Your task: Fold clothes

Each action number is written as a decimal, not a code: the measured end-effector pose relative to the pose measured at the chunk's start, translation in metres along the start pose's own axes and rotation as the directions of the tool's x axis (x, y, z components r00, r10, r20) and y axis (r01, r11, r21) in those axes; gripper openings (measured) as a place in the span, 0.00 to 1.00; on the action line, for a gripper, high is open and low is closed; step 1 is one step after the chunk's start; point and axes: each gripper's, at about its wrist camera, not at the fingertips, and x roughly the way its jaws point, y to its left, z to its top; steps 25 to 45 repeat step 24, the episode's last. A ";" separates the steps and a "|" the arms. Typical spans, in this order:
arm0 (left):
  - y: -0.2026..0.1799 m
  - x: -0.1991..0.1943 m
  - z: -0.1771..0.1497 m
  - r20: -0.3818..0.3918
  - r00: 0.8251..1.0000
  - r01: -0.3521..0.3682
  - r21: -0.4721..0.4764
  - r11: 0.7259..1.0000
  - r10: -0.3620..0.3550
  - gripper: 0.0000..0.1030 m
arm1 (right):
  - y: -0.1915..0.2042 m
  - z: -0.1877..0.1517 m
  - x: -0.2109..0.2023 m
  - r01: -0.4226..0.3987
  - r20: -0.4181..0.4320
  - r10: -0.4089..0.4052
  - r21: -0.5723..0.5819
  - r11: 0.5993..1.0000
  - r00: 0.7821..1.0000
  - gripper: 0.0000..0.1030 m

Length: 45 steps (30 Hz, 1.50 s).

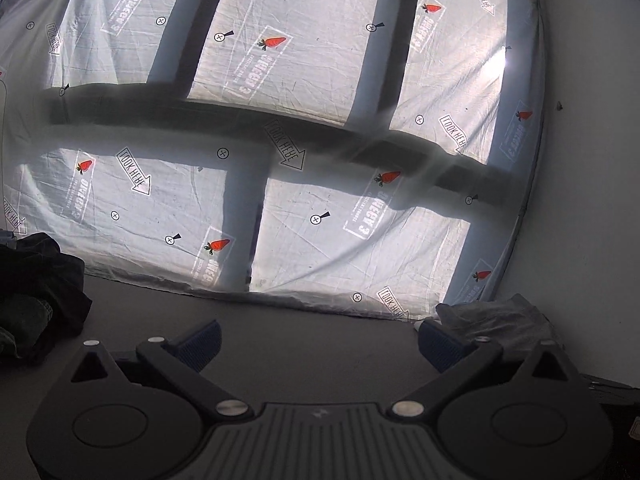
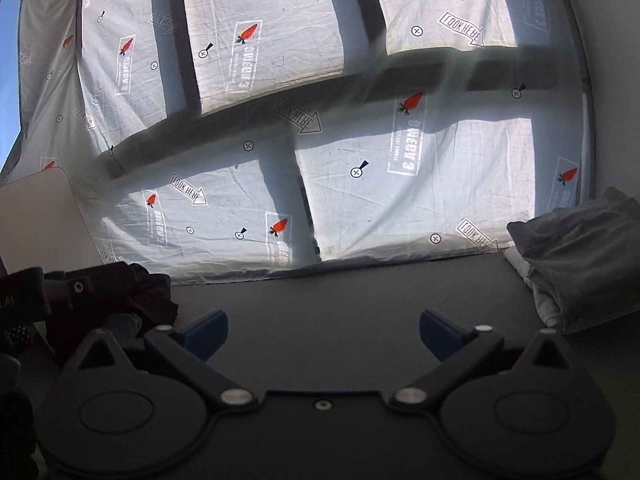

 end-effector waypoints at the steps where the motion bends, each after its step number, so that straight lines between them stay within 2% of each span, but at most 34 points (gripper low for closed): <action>1: 0.012 -0.010 -0.003 -0.022 1.000 0.017 0.008 1.000 -0.017 1.00 | 0.012 -0.007 -0.004 0.018 -0.018 -0.018 0.010 1.000 1.000 1.00; 3: 0.034 -0.030 -0.010 -0.059 0.997 0.046 0.024 0.999 -0.045 1.00 | 0.043 -0.025 -0.016 0.064 -0.041 -0.064 -0.016 0.998 0.997 1.00; 5: 0.051 -0.046 -0.020 -0.084 0.996 0.041 0.059 0.997 -0.036 1.00 | 0.071 -0.041 -0.027 0.117 -0.072 -0.121 -0.057 0.991 0.990 1.00; 8: 0.065 -0.058 -0.033 -0.159 0.985 -0.045 0.118 0.992 0.064 1.00 | 0.098 -0.057 -0.040 0.181 -0.158 -0.192 -0.080 0.980 0.969 1.00; 11: 0.078 -0.069 -0.045 -0.218 0.967 -0.093 0.165 0.982 0.128 1.00 | 0.114 -0.071 -0.052 0.187 -0.225 -0.196 -0.063 0.980 0.954 1.00; 16: 0.099 -0.082 -0.056 -0.280 0.954 -0.066 0.155 0.986 0.108 1.00 | 0.130 -0.086 -0.056 0.200 -0.272 -0.208 -0.059 0.978 0.940 1.00; 24: 0.118 -0.086 -0.052 -0.283 0.949 -0.102 0.137 0.985 0.138 1.00 | 0.144 -0.086 -0.049 0.214 -0.268 -0.228 -0.083 0.973 0.936 1.00; 45: 0.118 -0.086 -0.052 -0.283 0.949 -0.102 0.137 0.985 0.138 1.00 | 0.144 -0.086 -0.049 0.214 -0.268 -0.228 -0.083 0.973 0.936 1.00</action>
